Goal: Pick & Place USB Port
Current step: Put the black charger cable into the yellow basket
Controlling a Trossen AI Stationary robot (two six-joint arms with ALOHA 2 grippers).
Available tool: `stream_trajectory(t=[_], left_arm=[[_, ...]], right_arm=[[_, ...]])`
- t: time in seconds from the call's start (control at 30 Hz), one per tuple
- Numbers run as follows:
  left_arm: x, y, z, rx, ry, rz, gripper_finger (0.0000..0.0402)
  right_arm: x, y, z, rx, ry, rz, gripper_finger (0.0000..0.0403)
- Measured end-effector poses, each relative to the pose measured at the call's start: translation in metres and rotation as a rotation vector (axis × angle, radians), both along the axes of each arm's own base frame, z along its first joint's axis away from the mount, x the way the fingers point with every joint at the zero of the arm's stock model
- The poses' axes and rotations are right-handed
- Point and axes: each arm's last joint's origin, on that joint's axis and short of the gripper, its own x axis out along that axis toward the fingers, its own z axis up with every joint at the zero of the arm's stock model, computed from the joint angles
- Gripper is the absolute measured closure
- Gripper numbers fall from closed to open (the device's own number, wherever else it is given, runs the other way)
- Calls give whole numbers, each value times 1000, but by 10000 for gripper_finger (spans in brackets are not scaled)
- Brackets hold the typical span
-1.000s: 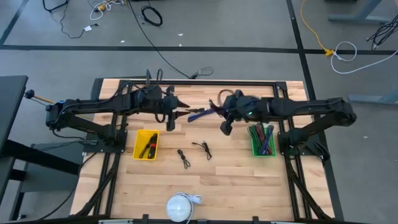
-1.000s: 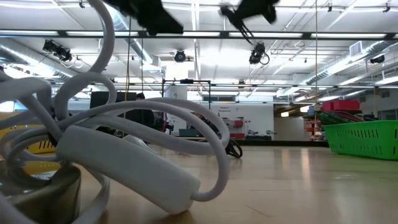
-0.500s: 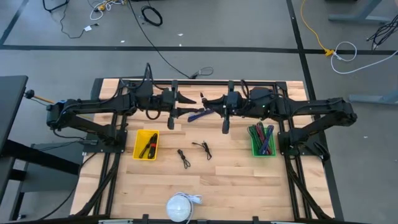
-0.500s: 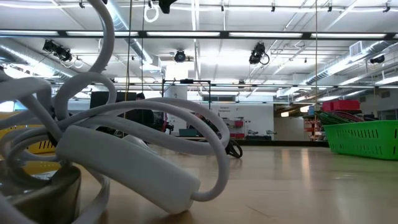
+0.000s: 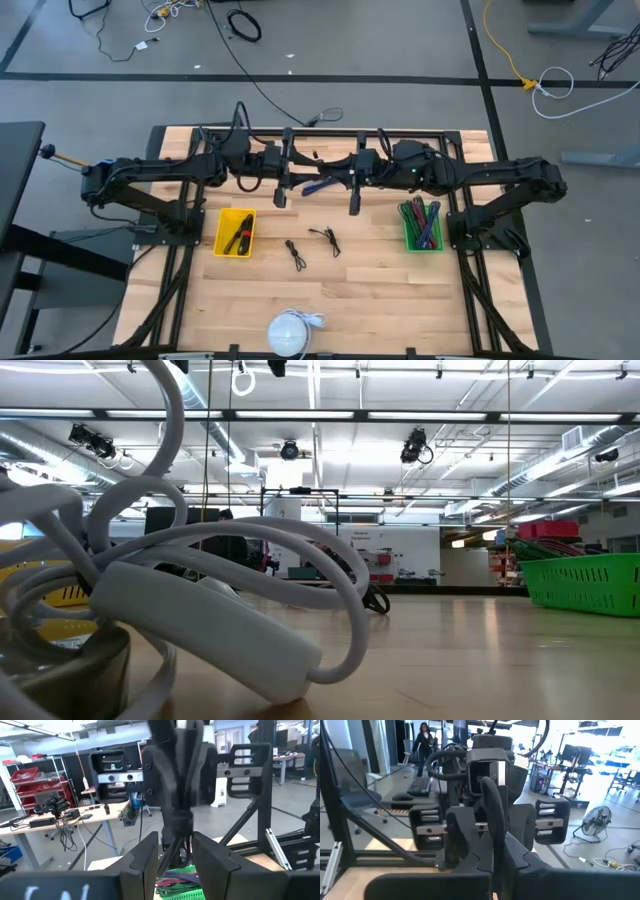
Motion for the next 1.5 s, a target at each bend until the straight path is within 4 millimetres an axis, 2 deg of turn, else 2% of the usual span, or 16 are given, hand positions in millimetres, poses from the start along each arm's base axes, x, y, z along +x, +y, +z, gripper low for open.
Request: stream_trajectory(t=[0.27,0.33,0.47,0.63,0.73,1.03,1.23,1.5], left_arm=[[0,0,0,1,-2,-1,282],[0,0,0,0,0,-1,299],[0,0,-1,20,6,-1,378],[0,0,-1,23,14,5,382],[0,0,-2,22,18,6,382],[-3,3,-9,-2,118,111,383],[-18,5,-13,-20,258,269,383],[-65,1,-35,-167,672,501,383]], right_arm=[[10,-7,-5,0,-29,45,399],[10,-8,-5,4,-28,44,399],[11,-10,-6,6,-26,39,399],[11,-9,-6,4,-21,40,394],[12,-9,-6,5,-21,40,373],[6,-11,-7,4,20,1,270],[-11,-14,-4,-5,106,-152,240],[-28,-19,-16,-26,307,-354,241]])
